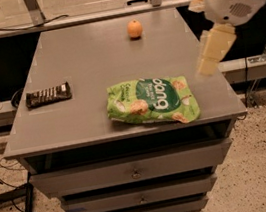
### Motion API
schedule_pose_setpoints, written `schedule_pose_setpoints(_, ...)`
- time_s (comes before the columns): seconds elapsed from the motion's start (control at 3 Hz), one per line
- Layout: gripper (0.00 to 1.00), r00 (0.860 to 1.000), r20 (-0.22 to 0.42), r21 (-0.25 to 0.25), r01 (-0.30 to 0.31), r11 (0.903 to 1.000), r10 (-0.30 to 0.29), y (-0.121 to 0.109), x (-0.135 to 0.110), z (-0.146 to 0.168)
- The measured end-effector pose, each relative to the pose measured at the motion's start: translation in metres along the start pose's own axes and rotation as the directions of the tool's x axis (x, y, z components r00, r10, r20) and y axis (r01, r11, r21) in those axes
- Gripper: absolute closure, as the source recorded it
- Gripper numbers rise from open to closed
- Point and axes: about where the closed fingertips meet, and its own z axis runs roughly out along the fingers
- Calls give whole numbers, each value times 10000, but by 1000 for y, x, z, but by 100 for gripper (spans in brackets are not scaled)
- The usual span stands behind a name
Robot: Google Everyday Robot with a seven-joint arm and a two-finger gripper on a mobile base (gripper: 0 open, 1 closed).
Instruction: Move orange near rxbar chocolate
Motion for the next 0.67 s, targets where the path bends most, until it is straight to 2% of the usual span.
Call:
schedule_pose_setpoints(0.33, 0, 9935, 1124, 463, 133, 9988, -184, -45, -39, 32)
schedule_pose_setpoints(0.67, 0, 9772, 2118, 796, -18, 9968, -151, -84, -71, 66)
